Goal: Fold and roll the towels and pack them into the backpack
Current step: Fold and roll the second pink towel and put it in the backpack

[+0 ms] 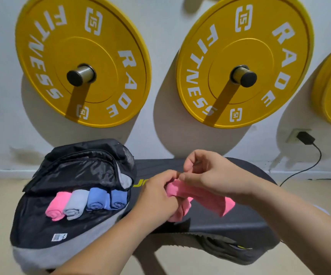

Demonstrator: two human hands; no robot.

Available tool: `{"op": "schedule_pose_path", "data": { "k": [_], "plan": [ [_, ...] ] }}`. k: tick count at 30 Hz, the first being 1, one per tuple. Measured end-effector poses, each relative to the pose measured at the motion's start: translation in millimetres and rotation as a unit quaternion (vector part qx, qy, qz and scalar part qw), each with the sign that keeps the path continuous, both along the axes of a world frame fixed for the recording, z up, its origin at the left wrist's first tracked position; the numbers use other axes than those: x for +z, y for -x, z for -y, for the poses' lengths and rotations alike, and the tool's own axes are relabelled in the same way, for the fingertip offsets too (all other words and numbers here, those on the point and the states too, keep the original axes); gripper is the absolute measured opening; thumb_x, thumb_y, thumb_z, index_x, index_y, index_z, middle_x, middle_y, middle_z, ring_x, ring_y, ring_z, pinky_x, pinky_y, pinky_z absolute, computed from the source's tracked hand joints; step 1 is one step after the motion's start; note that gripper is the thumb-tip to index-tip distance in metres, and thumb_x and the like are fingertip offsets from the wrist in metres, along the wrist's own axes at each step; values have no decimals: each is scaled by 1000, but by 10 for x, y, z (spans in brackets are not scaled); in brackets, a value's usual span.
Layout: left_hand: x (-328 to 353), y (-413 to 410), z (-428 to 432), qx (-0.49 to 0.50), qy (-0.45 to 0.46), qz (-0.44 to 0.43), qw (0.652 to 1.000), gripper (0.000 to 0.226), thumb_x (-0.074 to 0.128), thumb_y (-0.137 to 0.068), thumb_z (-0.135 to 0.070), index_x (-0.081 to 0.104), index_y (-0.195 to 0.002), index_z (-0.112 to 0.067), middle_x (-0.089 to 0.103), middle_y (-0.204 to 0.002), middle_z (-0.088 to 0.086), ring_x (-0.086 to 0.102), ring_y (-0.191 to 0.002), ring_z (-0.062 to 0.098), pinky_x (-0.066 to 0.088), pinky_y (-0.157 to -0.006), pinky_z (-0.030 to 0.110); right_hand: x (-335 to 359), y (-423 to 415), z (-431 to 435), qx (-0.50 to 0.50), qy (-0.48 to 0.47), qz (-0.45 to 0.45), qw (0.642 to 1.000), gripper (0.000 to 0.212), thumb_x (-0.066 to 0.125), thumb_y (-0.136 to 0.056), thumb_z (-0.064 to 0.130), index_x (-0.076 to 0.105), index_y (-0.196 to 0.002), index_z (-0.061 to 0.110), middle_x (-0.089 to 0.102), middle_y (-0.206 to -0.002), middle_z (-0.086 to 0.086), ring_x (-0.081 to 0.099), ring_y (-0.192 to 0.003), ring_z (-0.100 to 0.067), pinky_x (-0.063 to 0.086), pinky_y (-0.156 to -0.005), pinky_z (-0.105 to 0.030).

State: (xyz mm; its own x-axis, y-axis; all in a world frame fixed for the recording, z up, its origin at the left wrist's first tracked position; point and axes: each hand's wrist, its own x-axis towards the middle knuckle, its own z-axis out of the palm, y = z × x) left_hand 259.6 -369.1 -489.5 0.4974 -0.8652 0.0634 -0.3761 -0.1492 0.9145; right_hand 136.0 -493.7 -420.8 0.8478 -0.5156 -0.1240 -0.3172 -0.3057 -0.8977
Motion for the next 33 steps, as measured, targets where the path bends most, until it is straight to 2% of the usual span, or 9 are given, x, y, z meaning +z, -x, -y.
{"op": "schedule_pose_path", "data": {
  "k": [3,9,13,15,18,22,25,28,33],
  "plan": [
    [41,13,-38,47,-10,56,997,16,66,-67,-17,69,-80,-26,70,-70,-6,65,-70,15,53,-61,32,-8,106,-64,-51,19,14,998,24,86,-79,29,70,-94,18,77,-91,-11,75,-88,-30,61,-81,-45],
    [50,-164,-66,109,-27,111,988,20,73,-66,-29,56,-70,-20,58,-60,-5,44,-55,10,42,-54,32,-136,254,-76,-10,119,-28,992,18,88,-77,28,74,-79,17,75,-76,-3,63,-68,-9,56,-73,-42],
    [27,-246,-95,25,-67,115,991,34,80,-64,-38,52,-74,-20,56,-67,-5,49,-61,10,43,-59,32,-247,204,3,-67,-35,64,995,30,86,-77,25,65,-75,3,69,-69,-18,59,-60,-22,46,-58,-37],
    [26,-261,-107,-53,-95,48,993,39,86,-62,-43,57,-77,-22,62,-72,-8,55,-65,7,45,-64,29,-283,177,52,-105,-103,77,986,32,83,-78,29,63,-76,5,61,-61,-17,53,-48,-24,42,-51,-36],
    [-17,-271,-89,-96,-85,-100,987,53,85,-62,-62,65,-87,-20,74,-92,11,64,-79,14,47,-75,36,-341,148,113,-122,-134,80,980,27,77,-87,32,63,-77,11,55,-54,-15,46,-35,-22,40,-47,-32],
    [-46,-245,-33,-59,-34,-105,992,40,83,-66,-50,62,-76,-18,62,-74,2,55,-70,15,40,-70,35,-439,130,171,-113,-43,65,991,27,71,-94,33,66,-81,10,55,-65,-27,54,-46,-27,50,-41,-39],
    [-17,-225,-8,-32,-18,-87,996,41,78,-70,-53,60,-73,-16,56,-69,-1,50,-66,14,38,-66,35,-475,127,204,-125,16,80,989,21,67,-97,29,70,-84,13,61,-70,-11,55,-60,-16,57,-52,-42],
    [18,-216,14,-30,-73,-169,982,50,59,-76,-67,60,-71,-17,50,-71,5,42,-69,18,33,-71,38,-468,128,190,-102,42,105,988,15,65,-99,23,76,-90,20,70,-72,3,66,-66,-18,62,-63,-47],
    [-20,-151,-40,-139,-117,-150,972,23,62,-92,-23,59,-70,-18,63,-70,13,51,-63,19,42,-63,30,-467,96,136,-52,-73,179,980,19,60,-100,15,76,-109,10,73,-95,-30,72,-90,-48,62,-82,-56]
  ]
}}
